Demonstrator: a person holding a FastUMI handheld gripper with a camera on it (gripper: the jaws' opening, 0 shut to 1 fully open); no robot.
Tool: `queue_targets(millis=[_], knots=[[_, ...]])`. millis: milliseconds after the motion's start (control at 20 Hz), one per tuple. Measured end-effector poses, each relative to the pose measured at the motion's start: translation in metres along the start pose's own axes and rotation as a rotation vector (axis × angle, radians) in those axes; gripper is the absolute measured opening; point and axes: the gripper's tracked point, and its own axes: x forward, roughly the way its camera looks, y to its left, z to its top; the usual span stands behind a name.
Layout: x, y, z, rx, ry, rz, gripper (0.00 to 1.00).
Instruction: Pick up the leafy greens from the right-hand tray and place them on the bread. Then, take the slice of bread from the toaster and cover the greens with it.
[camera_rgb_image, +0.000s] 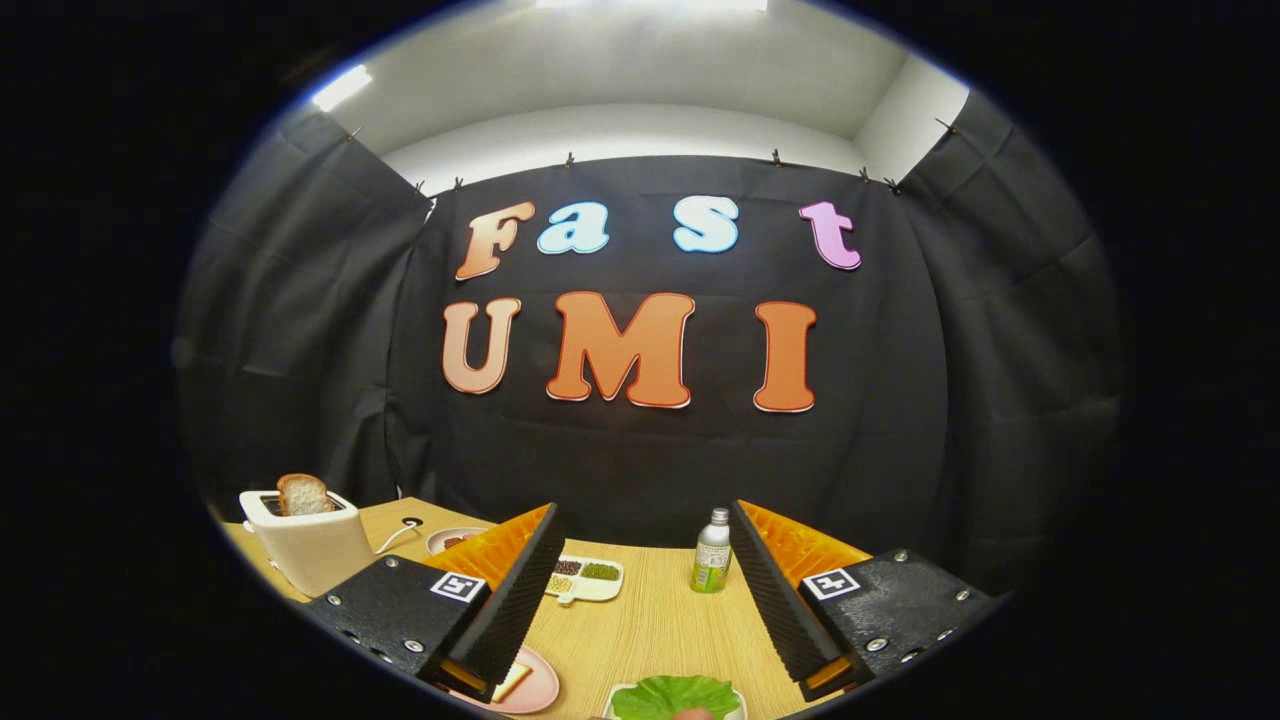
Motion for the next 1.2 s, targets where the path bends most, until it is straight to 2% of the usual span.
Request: queue_targets(millis=[450,650,950,1200], knots=[[0.003,-0.016,-0.017,0.024,0.091,0.014,0.99],[0.004,-0.023,-0.051,0.037,0.239,0.027,0.99],[0.004,-0.023,-0.098,0.141,0.454,0.074,1.0],[0.002,-0.032,-0.126,0.109,0.564,0.063,1.0]])
